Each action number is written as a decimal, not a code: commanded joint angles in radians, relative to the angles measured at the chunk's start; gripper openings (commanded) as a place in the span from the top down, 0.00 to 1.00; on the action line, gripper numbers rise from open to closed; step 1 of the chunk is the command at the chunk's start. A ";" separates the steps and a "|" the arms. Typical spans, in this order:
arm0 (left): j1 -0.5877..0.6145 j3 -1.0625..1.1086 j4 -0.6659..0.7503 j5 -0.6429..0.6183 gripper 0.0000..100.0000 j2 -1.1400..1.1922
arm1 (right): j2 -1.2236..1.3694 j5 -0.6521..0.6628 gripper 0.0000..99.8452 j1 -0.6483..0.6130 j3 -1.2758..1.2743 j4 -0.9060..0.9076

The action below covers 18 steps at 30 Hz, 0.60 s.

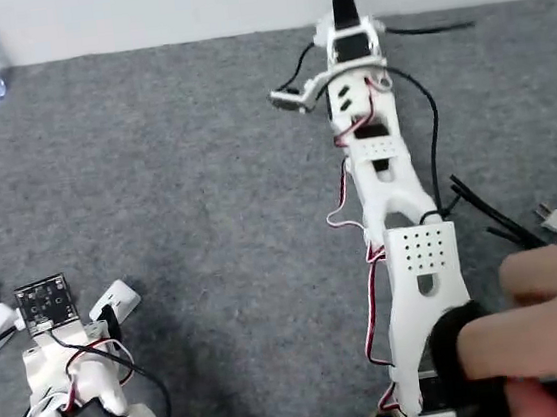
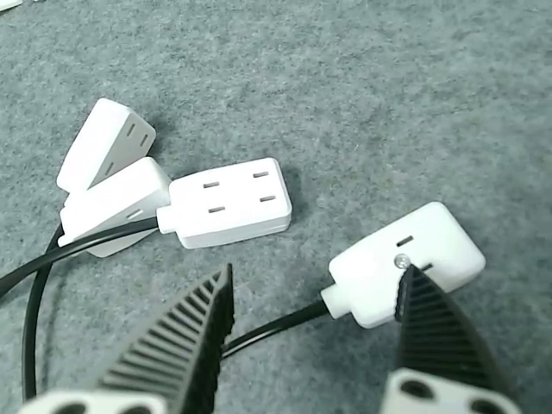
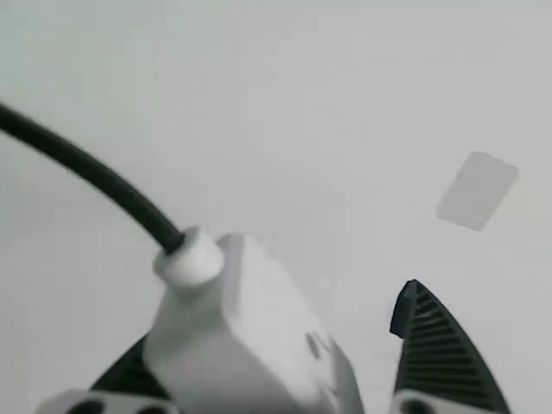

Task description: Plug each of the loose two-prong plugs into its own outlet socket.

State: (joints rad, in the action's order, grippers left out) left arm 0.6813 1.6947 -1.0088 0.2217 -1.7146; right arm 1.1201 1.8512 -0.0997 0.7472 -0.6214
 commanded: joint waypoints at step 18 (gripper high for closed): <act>-0.009 -0.005 0.017 0.006 0.71 -0.003 | -0.618 -0.746 0.83 -0.042 0.066 1.388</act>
State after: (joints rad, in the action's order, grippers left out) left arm 0.6813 1.6947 -1.0088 0.2217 -1.7146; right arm 0.5877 1.2789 -0.1105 0.7472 0.6061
